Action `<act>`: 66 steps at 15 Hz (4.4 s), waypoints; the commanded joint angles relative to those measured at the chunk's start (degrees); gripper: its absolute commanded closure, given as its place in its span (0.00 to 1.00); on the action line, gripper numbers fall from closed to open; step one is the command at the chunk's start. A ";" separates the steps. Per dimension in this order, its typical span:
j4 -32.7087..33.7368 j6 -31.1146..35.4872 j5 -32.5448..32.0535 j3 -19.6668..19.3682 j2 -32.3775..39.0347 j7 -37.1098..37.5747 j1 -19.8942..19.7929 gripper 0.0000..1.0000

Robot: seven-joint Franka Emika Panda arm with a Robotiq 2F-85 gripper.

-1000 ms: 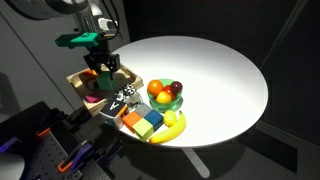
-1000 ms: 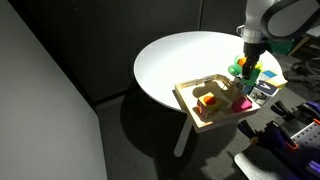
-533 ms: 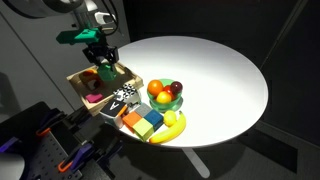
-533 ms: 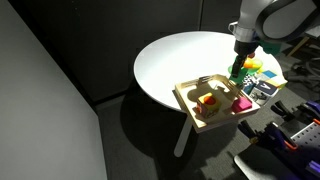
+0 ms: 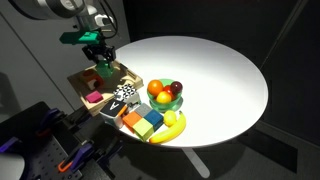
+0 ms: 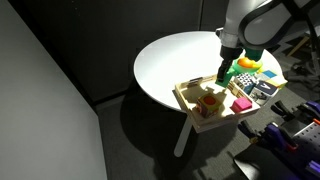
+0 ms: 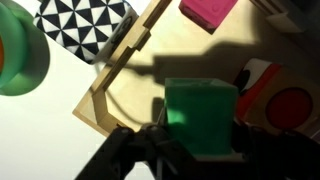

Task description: Put the green block inside the wooden crate

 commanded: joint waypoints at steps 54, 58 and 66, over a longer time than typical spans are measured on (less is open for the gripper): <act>0.49 -32.61 2.66 2.16 -19.21 21.57 3.53 0.00; -1.20 -31.85 2.94 2.18 -22.13 18.74 3.69 0.00; -6.71 -26.32 3.57 2.11 -28.94 15.73 4.03 0.00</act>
